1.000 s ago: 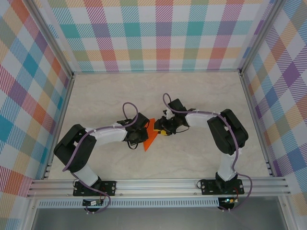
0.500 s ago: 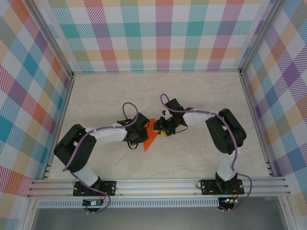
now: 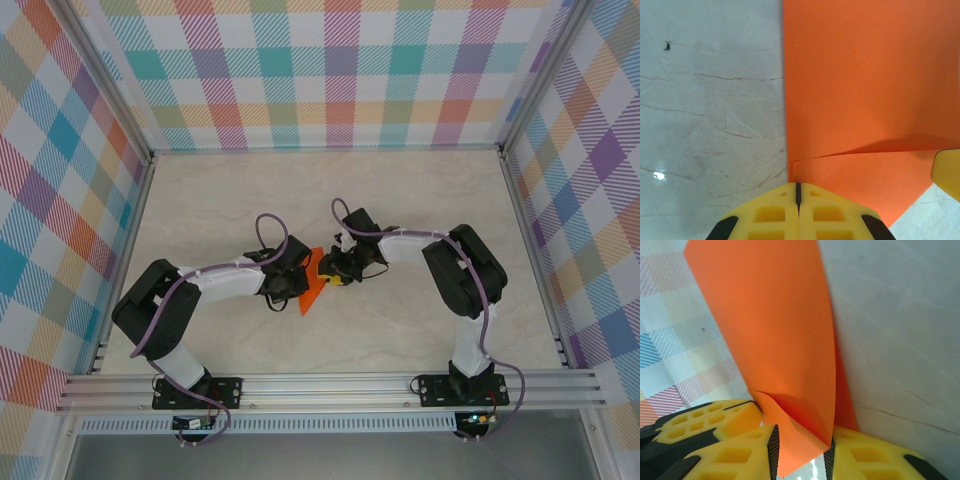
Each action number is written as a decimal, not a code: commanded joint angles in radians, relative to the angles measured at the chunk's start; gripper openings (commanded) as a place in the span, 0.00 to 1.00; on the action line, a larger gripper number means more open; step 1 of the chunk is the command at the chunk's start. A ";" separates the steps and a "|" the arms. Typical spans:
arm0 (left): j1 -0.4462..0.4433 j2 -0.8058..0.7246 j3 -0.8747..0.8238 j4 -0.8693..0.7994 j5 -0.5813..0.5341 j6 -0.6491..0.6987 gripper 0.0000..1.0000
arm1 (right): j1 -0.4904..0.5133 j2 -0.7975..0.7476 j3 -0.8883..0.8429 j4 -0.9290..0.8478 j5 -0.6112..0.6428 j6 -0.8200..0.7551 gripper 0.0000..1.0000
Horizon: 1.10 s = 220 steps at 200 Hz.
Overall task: Fold a paper plane with a square sheet of paper (pick it up from the middle)
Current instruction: Fourth fold the wing at the center of the table.
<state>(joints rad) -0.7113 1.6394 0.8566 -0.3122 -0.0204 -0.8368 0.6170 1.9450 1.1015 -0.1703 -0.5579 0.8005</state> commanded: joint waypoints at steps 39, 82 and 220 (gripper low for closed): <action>0.006 -0.032 0.014 -0.055 -0.039 0.024 0.02 | 0.007 0.022 0.008 0.070 -0.066 0.003 0.15; 0.030 -0.145 0.071 -0.156 -0.106 0.074 0.41 | 0.004 -0.057 -0.003 0.038 0.078 -0.001 0.05; 0.087 -0.340 0.074 -0.096 -0.046 0.266 1.00 | 0.029 -0.336 0.108 -0.262 0.507 0.199 0.00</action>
<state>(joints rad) -0.6357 1.3327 0.9340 -0.4393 -0.0799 -0.6273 0.6235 1.6428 1.1275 -0.3462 -0.1413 0.9466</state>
